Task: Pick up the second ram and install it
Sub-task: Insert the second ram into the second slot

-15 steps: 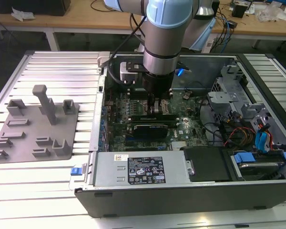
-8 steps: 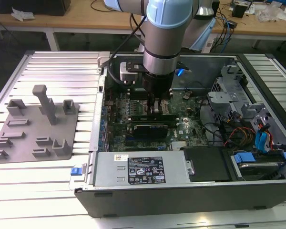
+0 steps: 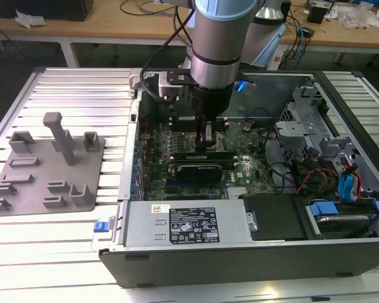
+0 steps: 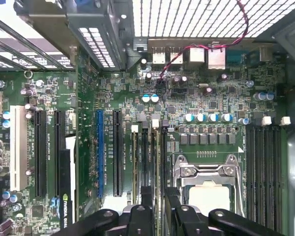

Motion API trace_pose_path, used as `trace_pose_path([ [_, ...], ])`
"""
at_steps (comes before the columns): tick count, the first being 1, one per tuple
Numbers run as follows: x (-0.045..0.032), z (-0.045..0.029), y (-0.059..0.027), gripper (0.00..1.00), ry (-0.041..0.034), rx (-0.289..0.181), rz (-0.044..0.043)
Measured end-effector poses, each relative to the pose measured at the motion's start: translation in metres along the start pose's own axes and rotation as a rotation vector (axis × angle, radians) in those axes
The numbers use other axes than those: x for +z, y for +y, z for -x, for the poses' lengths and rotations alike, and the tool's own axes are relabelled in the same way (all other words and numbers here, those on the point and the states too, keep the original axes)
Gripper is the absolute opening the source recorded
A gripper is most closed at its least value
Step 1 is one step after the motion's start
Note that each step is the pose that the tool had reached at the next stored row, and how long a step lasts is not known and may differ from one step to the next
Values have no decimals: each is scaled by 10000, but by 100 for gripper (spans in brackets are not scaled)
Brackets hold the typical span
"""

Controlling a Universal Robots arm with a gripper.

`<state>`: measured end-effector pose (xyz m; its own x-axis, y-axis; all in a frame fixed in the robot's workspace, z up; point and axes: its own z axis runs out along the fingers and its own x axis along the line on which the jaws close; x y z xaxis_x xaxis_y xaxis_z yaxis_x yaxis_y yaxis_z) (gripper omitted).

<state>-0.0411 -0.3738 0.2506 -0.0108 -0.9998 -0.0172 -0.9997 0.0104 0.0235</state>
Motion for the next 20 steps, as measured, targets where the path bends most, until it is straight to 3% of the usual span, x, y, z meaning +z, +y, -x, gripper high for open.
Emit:
trace_pose_path([
  [2,-1,0,-4,23,-1,-1,0],
  [5,-6,1,-181,23,1,0,22],
  [6,-6,1,-197,23,1,0,24],
  [12,-7,2,-219,22,0,1,27],
  [13,-7,2,-223,8,0,0,28],
  [20,-7,3,-242,8,0,0,27],
])
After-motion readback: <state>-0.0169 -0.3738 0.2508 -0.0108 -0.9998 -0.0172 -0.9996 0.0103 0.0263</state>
